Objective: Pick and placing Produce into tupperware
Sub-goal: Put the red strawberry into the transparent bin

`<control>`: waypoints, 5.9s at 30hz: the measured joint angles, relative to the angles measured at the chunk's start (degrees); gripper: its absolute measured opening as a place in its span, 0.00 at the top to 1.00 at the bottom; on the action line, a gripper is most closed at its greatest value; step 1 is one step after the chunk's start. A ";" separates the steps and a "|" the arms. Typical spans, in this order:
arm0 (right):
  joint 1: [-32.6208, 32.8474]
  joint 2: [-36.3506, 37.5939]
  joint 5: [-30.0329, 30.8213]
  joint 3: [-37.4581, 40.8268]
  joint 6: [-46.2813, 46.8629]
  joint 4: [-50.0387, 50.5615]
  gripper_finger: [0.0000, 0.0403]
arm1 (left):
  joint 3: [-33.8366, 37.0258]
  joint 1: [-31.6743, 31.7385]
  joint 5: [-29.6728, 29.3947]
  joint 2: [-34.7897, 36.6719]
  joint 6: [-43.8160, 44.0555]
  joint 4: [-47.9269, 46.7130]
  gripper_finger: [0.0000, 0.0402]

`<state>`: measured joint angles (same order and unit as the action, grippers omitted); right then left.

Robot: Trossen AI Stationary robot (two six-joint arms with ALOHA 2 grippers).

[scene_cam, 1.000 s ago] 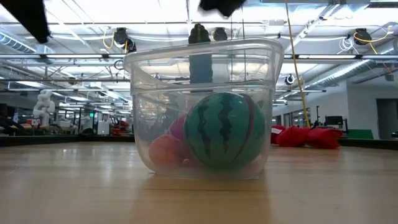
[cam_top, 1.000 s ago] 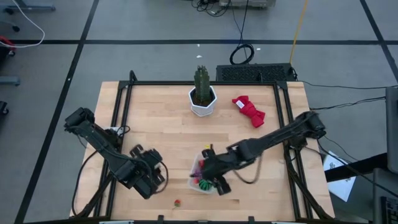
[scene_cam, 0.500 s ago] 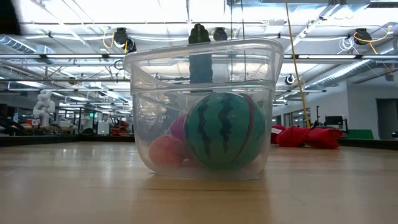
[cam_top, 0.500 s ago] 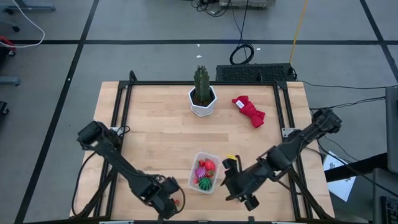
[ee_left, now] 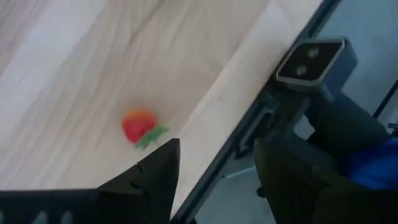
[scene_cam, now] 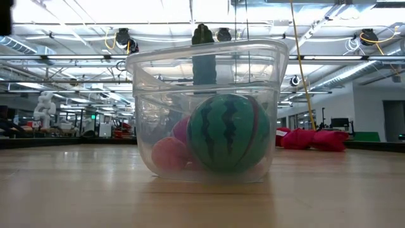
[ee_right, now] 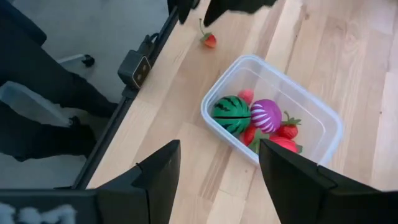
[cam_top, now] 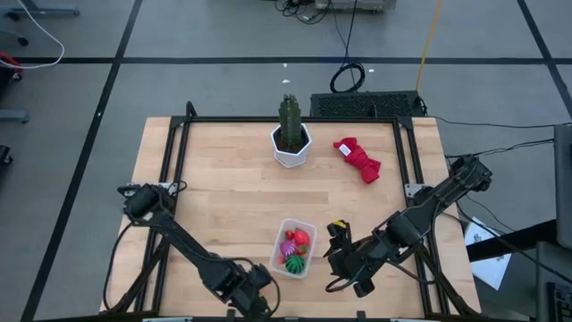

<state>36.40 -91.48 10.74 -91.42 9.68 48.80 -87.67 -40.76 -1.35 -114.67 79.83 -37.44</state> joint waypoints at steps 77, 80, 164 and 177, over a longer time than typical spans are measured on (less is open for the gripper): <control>0.07 -0.02 -0.35 0.07 0.13 -4.28 0.48 | -0.06 4.92 4.53 -7.89 -2.70 -19.94 0.48; 0.07 -0.02 -0.37 0.07 0.13 -4.28 0.48 | -0.03 4.92 4.37 -7.89 -3.23 -19.51 0.48; -0.33 7.68 10.60 -0.02 -1.14 2.18 0.48 | 0.06 9.92 5.46 1.39 -7.45 -20.97 0.74; -0.39 10.02 12.10 3.31 3.34 8.11 0.48 | -1.62 12.31 6.80 3.62 -9.38 -21.41 0.73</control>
<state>36.01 -81.46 22.84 -88.10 13.02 56.91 -89.29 -28.45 5.45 -111.04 70.45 -58.85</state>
